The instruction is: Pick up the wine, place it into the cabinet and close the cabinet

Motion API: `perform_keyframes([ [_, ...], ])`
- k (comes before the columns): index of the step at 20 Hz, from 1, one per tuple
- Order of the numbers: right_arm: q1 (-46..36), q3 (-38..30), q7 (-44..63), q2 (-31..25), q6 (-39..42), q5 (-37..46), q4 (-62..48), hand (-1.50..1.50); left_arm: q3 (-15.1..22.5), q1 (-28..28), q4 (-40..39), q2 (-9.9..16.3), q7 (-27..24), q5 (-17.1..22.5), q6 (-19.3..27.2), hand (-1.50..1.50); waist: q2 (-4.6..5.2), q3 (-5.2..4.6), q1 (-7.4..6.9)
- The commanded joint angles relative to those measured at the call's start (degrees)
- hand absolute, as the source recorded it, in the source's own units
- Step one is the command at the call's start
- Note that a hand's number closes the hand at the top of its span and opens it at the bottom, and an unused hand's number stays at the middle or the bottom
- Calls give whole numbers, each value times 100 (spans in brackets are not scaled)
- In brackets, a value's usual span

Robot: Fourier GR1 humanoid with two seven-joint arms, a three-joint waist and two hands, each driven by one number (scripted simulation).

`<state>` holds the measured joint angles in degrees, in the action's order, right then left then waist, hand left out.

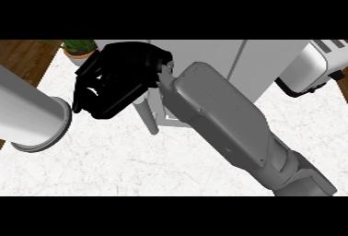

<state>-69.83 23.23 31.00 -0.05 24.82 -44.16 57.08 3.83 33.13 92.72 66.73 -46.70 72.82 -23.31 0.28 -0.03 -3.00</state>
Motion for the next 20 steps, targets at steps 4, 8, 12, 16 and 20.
perform_keyframes([
  [4,-225,-205,-642,5,677,-351,-1094,150,-222,-6,-39,-346,12,-238,-329,-150,12,-1,33],
  [8,-348,-587,-764,-102,881,-293,-1605,150,-568,44,-206,-284,155,-75,-613,-150,33,-3,30],
  [12,-458,-631,-1148,-245,712,-128,-1876,150,-447,-152,65,-493,284,-272,-301,-150,60,-2,39],
  [16,-486,-757,-1373,-535,332,37,-1897,150,-599,-173,-306,-491,368,-269,-508,-150,51,-12,79],
  [20,-357,-807,-1892,-823,-55,445,-1780,150,-564,-147,-71,-560,486,-299,-296,-150,47,-1,129],
])
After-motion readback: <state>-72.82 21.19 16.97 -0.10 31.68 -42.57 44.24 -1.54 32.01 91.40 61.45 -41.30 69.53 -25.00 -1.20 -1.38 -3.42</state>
